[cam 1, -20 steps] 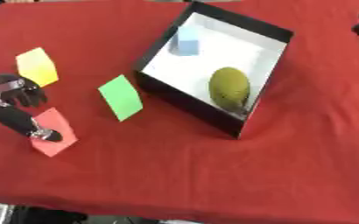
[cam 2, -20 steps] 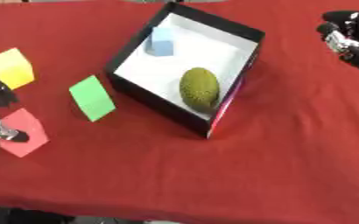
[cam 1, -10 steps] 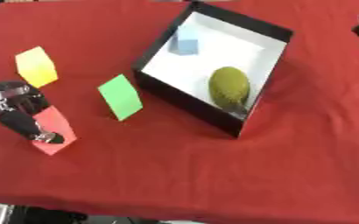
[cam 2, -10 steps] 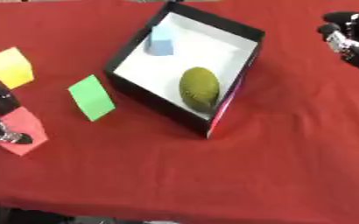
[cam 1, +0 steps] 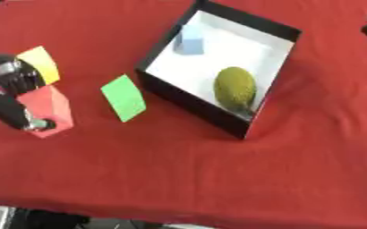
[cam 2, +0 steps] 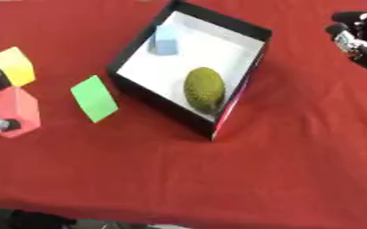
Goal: Pick up objects on the table and place them in the box.
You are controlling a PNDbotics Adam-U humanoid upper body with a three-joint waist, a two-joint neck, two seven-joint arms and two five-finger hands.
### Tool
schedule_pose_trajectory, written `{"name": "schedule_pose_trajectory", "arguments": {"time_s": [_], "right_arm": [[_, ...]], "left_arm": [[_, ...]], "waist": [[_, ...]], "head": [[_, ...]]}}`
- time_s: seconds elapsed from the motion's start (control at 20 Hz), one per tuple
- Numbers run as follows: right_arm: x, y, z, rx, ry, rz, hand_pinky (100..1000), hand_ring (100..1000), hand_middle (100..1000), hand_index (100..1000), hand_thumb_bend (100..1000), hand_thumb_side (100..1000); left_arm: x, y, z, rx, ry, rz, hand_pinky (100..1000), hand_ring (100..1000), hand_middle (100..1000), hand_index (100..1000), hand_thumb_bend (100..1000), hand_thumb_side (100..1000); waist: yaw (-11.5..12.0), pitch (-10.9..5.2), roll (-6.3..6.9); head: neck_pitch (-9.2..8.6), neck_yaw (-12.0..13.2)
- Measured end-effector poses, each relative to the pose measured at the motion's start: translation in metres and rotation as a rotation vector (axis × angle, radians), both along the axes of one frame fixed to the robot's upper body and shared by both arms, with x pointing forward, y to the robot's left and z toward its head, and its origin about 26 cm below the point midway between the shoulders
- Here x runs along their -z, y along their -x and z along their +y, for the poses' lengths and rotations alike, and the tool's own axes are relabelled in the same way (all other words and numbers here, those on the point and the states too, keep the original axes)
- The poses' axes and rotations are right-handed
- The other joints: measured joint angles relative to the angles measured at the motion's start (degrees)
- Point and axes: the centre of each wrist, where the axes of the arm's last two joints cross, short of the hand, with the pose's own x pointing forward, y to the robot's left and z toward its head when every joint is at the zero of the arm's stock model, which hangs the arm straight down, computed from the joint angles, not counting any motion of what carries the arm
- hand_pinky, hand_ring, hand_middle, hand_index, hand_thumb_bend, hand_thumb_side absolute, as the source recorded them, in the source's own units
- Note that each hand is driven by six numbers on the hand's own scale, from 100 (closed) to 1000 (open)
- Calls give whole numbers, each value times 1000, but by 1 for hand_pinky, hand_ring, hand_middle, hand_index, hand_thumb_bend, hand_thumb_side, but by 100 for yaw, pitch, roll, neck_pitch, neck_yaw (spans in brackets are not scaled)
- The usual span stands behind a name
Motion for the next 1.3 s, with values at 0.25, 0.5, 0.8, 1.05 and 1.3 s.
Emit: {"name": "schedule_pose_trajectory", "arguments": {"time_s": [0.25,0.5,0.8,1.05,1.3], "right_arm": [[-23,-5,5,-29,-42,-54,897,898,766,871,100,510],[-48,-9,13,-77,-68,-113,898,898,766,871,100,505],[-56,-12,21,-115,-72,-114,899,898,766,871,100,516],[-55,-14,25,-131,-74,-103,899,898,765,870,100,524],[-53,-15,27,-141,-76,-95,900,898,765,871,100,527]], "left_arm": [[-65,-10,-75,268,59,-180,694,575,467,520,344,100],[-46,-62,-144,377,-30,-115,708,598,487,539,404,100],[0,-111,-171,357,-143,-114,717,618,510,575,447,100],[17,-125,-176,365,-167,-147,727,634,527,617,479,100],[22,-130,-177,361,-172,-178,742,667,563,681,532,133]], "waist": [[-69,-25,-11],[-192,-21,-15],[-295,34,-15],[-309,64,-16],[-332,71,-19]], "head": [[37,-2],[38,90],[-3,201],[-22,243],[-60,255]]}}
